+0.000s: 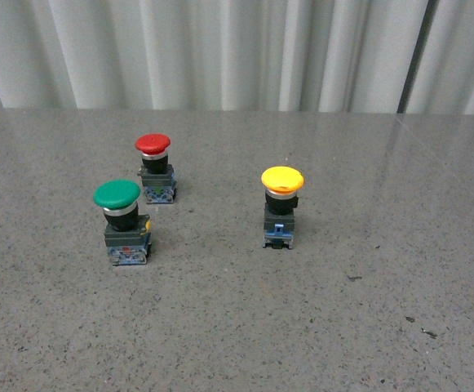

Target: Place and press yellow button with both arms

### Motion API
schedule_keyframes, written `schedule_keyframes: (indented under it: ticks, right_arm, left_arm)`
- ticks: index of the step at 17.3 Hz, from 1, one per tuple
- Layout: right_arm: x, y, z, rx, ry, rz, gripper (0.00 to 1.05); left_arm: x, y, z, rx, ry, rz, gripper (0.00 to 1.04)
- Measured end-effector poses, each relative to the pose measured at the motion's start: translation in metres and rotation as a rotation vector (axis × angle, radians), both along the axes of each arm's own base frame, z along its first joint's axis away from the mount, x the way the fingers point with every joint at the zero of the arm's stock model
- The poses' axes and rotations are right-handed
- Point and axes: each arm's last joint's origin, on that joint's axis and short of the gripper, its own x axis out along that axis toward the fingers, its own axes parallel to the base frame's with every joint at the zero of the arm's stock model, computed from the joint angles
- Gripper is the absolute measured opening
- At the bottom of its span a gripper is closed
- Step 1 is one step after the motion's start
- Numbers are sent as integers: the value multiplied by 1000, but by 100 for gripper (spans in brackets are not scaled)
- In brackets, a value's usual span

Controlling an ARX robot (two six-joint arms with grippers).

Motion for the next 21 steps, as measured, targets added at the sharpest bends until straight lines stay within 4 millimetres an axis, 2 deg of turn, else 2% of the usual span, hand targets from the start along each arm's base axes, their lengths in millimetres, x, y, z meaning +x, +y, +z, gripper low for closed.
schedule_keyframes:
  ticks: [2, 3, 9, 16, 19, 20, 21]
  right_arm:
    - [0, 0, 0, 0, 0, 0, 98]
    - [0, 0, 0, 0, 0, 0, 98]
    - [0, 0, 0, 0, -1, 0, 98]
    - [0, 0, 0, 0, -1, 0, 98]
    - [0, 0, 0, 0, 0, 0, 98]
    - [0, 1, -2, 13, 63, 20, 98]
    - [4, 1, 0, 25, 117, 44, 98]
  left_arm:
    - [-7, 0, -6, 0, 56, -2, 2]
    - [-11, 0, -2, 0, 3, -1, 2]
    - [-11, 0, -4, -1, 16, 0, 3]
    - [-11, 0, -4, -1, 16, 0, 58]
    - [-11, 0, -4, -1, 16, 0, 90]
    - [-11, 0, -4, 0, 16, 0, 99]
    - [-11, 0, -4, 0, 16, 0, 99]
